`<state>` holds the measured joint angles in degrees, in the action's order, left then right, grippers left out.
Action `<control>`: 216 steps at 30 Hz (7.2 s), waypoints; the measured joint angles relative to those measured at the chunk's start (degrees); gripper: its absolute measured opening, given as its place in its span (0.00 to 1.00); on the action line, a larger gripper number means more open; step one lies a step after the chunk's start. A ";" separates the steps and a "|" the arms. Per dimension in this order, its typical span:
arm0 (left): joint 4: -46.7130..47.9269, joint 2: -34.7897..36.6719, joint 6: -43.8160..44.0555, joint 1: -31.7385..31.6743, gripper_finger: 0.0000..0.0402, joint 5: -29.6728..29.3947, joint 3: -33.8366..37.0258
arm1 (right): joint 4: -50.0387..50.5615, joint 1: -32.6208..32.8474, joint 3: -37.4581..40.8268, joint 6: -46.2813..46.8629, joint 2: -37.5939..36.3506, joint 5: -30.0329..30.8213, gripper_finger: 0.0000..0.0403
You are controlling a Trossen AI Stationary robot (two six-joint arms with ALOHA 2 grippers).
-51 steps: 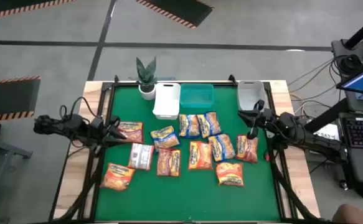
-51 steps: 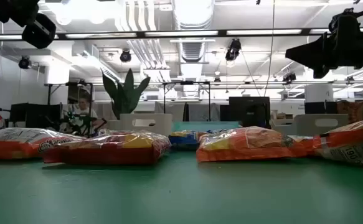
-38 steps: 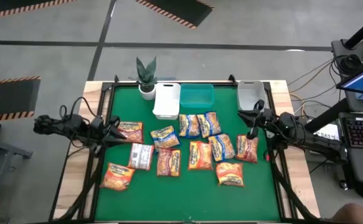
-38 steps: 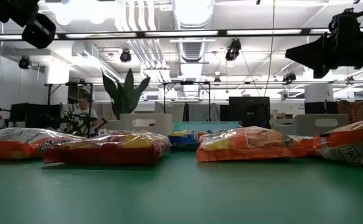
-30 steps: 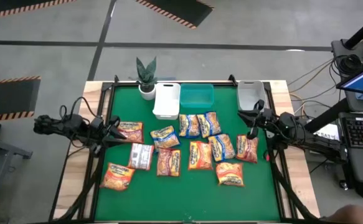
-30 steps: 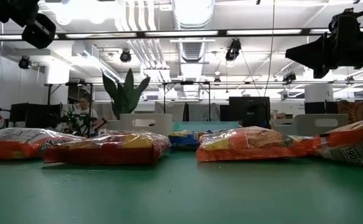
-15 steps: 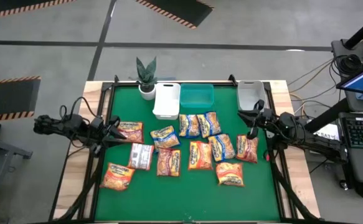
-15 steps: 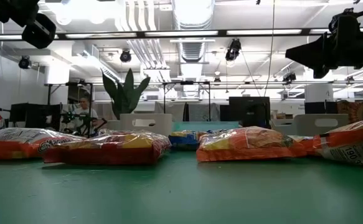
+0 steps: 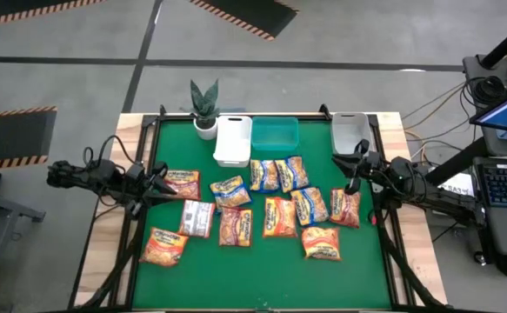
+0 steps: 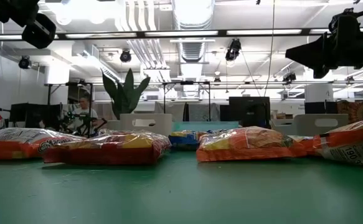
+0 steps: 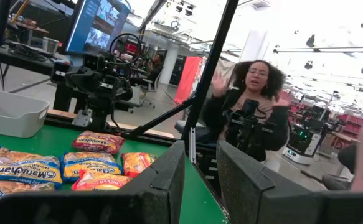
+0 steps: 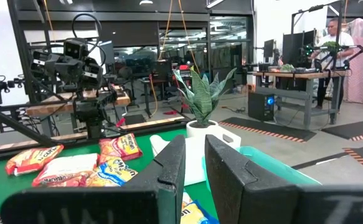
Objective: Sort Maruchan noodles
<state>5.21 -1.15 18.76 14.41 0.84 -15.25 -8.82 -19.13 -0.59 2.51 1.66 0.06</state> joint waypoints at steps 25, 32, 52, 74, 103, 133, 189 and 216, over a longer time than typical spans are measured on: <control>0.00 0.00 0.00 0.01 0.19 0.00 0.00 | 0.02 0.02 0.01 -0.05 -0.01 0.01 0.13; 0.00 0.00 0.00 0.01 0.19 0.00 0.00 | 0.01 0.00 -0.01 0.01 0.01 0.00 0.13; 0.00 0.00 0.01 0.00 0.19 0.00 0.00 | 0.01 0.01 0.00 -0.07 0.01 0.01 0.13; 0.00 0.00 -0.01 0.02 0.19 0.00 0.00 | 0.02 0.00 -0.01 0.04 0.00 0.00 0.13; 0.00 0.00 0.01 0.00 0.19 0.00 0.00 | 0.00 0.00 0.01 0.04 0.00 0.00 0.13; -21.89 -0.46 -18.10 0.02 0.19 -2.43 0.02 | -1.11 -0.02 -0.01 23.51 0.14 0.43 0.13; -49.27 -55.05 -34.04 -6.25 0.19 -22.83 -9.05 | -24.76 0.00 0.01 25.53 14.95 7.69 0.13; -33.73 -80.31 -33.04 -7.56 0.19 -23.02 -23.19 | 19.82 0.02 -33.70 30.39 48.24 4.16 0.13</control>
<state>-28.51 -81.46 -14.28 6.85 -22.17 -38.43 11.00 -19.11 -34.29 32.89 49.90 4.22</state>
